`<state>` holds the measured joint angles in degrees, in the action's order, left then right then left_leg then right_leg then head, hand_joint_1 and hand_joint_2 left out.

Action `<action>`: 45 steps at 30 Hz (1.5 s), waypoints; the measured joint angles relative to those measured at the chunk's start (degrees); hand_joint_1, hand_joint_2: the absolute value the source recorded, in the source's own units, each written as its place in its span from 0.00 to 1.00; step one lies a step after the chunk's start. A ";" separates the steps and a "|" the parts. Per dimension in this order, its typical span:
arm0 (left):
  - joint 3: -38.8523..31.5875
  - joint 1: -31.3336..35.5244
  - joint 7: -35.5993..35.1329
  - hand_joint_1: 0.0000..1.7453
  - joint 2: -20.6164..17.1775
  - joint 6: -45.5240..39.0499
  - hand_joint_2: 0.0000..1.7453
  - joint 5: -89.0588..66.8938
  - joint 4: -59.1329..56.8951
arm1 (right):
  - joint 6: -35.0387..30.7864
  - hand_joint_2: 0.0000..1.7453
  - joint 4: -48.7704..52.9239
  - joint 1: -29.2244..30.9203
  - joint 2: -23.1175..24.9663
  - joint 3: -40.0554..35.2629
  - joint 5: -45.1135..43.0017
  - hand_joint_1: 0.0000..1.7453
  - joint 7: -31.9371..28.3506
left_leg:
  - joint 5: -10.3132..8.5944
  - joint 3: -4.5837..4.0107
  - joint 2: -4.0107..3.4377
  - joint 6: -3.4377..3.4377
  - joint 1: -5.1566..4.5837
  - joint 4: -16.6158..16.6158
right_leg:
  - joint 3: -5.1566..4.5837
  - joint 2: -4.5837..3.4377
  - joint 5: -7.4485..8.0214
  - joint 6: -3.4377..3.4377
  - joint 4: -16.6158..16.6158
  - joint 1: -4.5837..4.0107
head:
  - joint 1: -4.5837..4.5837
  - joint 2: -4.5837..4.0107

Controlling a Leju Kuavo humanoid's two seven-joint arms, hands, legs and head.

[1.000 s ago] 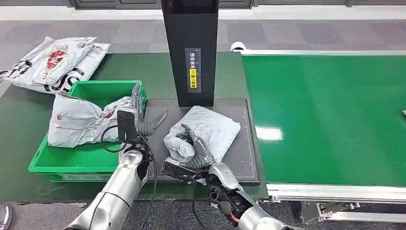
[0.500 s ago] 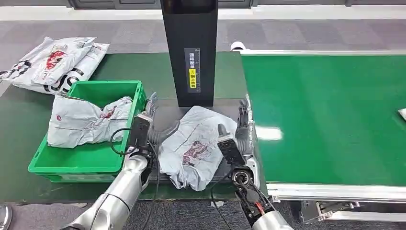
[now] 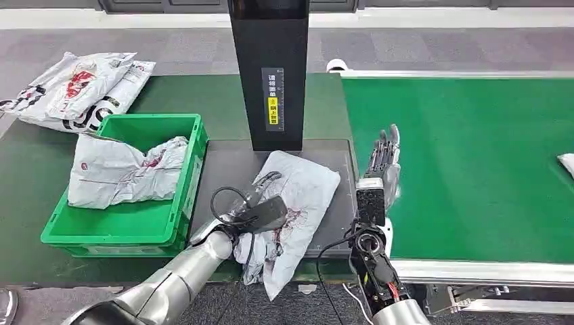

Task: Moved the parcel from conveyor to table for the left to box.

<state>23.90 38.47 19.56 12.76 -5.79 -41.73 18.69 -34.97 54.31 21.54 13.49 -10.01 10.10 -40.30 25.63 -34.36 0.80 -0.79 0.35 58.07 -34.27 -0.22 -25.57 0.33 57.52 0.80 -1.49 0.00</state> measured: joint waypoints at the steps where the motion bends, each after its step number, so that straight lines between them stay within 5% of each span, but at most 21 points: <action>1: 1.68 0.31 -1.62 1.00 0.00 0.24 1.00 -1.72 -0.17 | 0.00 0.00 0.04 0.00 -0.13 0.02 0.15 0.00 0.00 | 0.02 0.09 0.06 0.02 0.00 -0.01 | 0.13 0.05 -0.04 0.00 -0.01 0.00 | 0.00 -0.02; 12: 8.56 1.88 -6.29 1.00 0.00 -5.02 1.00 -5.08 -1.40 | 0.76 0.00 0.28 -0.02 -0.50 0.04 1.16 0.00 0.02 | 0.10 0.77 0.02 0.06 0.00 -0.04 | 0.82 0.06 -0.09 0.01 -0.04 0.00 | 0.00 -0.02; 22: 3.35 1.87 2.66 1.00 -0.13 -21.15 1.00 2.88 -0.99 | 0.66 0.00 0.24 -1.48 -0.52 0.50 2.43 0.00 0.02 | 0.05 0.56 -0.11 -0.01 0.01 -0.04 | 0.44 -0.07 -0.04 -0.05 0.01 -0.03 | 0.00 0.00; 28: -8.10 5.29 9.01 1.00 -0.39 -33.34 1.00 -1.93 5.16 | -0.29 0.00 -0.63 -1.52 -0.57 0.79 2.08 0.00 0.02 | -0.10 0.15 -0.10 -0.09 0.02 -0.03 | 0.06 -0.08 0.11 -0.10 0.04 -0.02 | 0.00 0.00; 33: -27.39 7.09 8.18 1.00 -0.07 -34.03 1.00 -30.85 16.93 | -1.33 0.00 -1.75 -1.22 -0.57 0.94 1.84 0.00 0.02 | -0.10 0.06 -0.37 -0.10 0.02 -0.03 | -0.11 -0.29 0.13 -0.13 0.05 -0.02 | 0.00 -0.02; 39: -48.74 7.76 10.94 1.00 -0.11 -34.03 1.00 -38.02 24.77 | -1.22 0.00 -1.88 -1.95 -0.66 3.24 3.76 0.00 0.02 | -0.07 0.06 -0.58 -0.13 0.02 -0.05 | -0.24 -0.63 0.17 -0.20 0.05 -0.11 | 0.00 0.00; 45: -56.90 7.73 10.98 1.00 -0.31 -34.08 1.00 -38.30 27.25 | -1.22 0.00 -1.88 -2.23 -0.66 3.89 3.89 0.00 0.02 | -0.13 -0.08 -0.38 -0.20 0.15 -0.04 | -0.23 -0.39 0.17 -0.21 0.05 -0.21 | 0.00 0.00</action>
<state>-33.00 46.19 30.53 12.46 -39.87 -80.04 45.94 -36.20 52.43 19.30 12.83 -6.12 13.99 -40.28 25.50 -34.44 0.41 -0.99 0.50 58.02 -34.50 -0.62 -25.40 0.12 57.57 0.60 -1.49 0.00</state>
